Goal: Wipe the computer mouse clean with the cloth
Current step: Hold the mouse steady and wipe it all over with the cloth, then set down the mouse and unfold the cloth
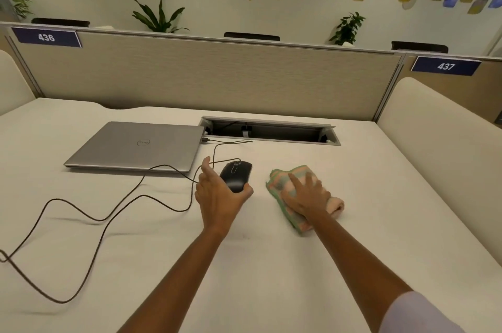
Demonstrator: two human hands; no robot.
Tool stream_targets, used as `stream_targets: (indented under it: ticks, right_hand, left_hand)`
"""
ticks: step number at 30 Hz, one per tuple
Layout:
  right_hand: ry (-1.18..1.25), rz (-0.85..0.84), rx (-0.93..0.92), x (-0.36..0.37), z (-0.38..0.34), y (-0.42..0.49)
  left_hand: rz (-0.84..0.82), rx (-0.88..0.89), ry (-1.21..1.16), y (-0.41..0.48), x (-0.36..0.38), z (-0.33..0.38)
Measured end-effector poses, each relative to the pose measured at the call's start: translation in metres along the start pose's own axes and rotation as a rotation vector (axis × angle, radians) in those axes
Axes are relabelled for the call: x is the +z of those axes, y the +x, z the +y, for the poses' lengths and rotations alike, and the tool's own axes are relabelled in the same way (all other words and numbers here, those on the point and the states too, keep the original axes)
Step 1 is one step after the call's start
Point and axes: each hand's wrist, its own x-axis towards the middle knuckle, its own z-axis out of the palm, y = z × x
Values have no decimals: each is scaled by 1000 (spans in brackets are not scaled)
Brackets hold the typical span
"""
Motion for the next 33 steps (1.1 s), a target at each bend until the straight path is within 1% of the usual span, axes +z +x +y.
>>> stream_targets:
  ticks: [5,9,11,15,21,23,25,26,28,30,31,33]
  right_hand:
    - [-14,-29,-210,11,-43,-18]
    - [-69,-11,-370,18,-55,-44]
    - [-83,-38,-447,20,-54,-59]
    - [-21,-20,-604,29,-46,-87]
    - [50,-23,-779,31,-19,-138]
    - [65,-70,-822,28,-4,-153]
    - [121,-115,-802,19,16,-166]
    - [201,-144,-761,14,29,-172]
    - [440,-179,-635,0,57,-185]
    - [636,-112,-484,-13,84,-192]
    - [694,-69,-410,-18,95,-194]
    - [734,0,-294,-26,105,-192]
  left_hand:
    - [-23,48,26,-8,-11,-4]
    - [-48,47,50,-19,-17,-10]
    - [-57,39,62,-25,-18,-12]
    - [-65,29,89,-36,-20,-12]
    - [-66,50,124,-48,-21,-9]
    - [-72,46,143,-52,-23,-7]
    - [-69,48,155,-57,-24,-4]
    - [-64,51,158,-59,-25,-4]
    - [-62,47,169,-63,-27,-5]
    - [-75,33,179,-67,-27,-7]
    - [-81,24,181,-70,-27,-9]
    - [-88,10,190,-75,-26,-11]
